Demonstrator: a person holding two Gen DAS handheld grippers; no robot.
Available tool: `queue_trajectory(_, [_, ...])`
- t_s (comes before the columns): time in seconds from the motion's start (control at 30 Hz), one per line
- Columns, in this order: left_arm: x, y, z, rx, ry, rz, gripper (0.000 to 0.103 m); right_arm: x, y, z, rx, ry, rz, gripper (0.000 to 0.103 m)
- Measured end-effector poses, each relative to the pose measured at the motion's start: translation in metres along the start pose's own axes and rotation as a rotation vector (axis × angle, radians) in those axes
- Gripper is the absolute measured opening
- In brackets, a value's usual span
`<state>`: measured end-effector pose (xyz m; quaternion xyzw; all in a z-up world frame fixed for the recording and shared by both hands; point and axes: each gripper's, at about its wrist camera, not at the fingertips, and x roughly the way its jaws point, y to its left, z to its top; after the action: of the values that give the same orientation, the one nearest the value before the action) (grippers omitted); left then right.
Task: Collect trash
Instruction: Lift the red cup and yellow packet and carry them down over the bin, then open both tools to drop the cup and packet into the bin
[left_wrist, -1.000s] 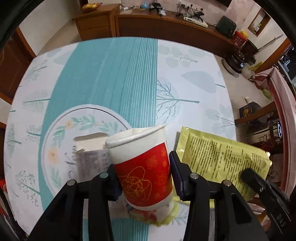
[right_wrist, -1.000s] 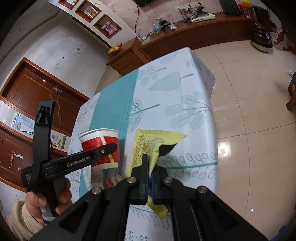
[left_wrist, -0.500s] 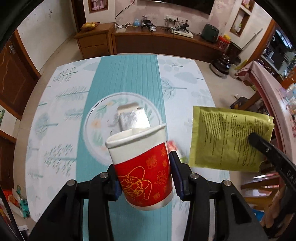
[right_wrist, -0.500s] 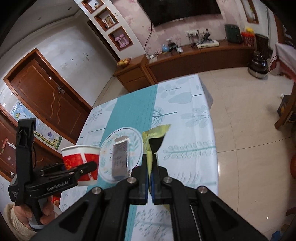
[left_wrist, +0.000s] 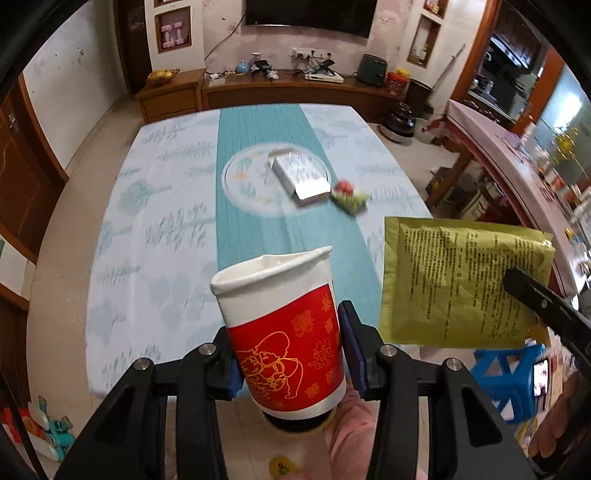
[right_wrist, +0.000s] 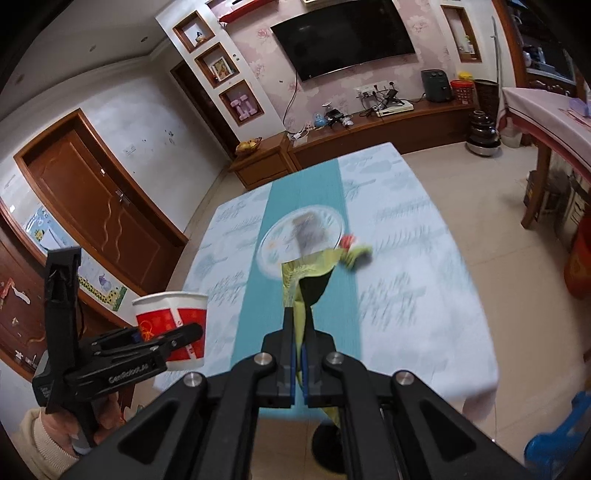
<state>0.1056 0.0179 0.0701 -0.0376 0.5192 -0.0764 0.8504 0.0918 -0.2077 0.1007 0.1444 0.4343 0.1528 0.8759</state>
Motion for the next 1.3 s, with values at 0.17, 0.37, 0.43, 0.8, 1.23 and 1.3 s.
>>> queue_trajectory(0.17, [-0.022,0.014,-0.057,0.032,0.042,-0.017,0.043,-0.024,0.031,-0.060,0.013,0.053,-0.024,0.001])
queue_trajectory(0.37, [-0.020,0.016,-0.109,0.038,0.110,-0.044,0.043,-0.030,0.044,-0.112,-0.004,0.158,-0.070,0.001])
queue_trajectory(0.43, [-0.014,0.013,-0.124,0.033,0.131,-0.050,0.043,-0.024,0.042,-0.126,-0.008,0.196,-0.083,0.001])
queue_trajectory(0.8, [0.121,0.013,-0.230,-0.096,0.314,-0.005,0.043,0.081,-0.027,-0.228,0.066,0.423,-0.128,0.001])
queue_trajectory(1.23, [0.326,0.058,-0.317,-0.380,0.417,0.076,0.044,0.250,-0.123,-0.338,0.134,0.559,-0.168,0.002])
queue_trajectory(1.3, [0.343,0.061,-0.323,-0.389,0.423,0.075,0.045,0.274,-0.133,-0.348,0.147,0.574,-0.171,0.002])
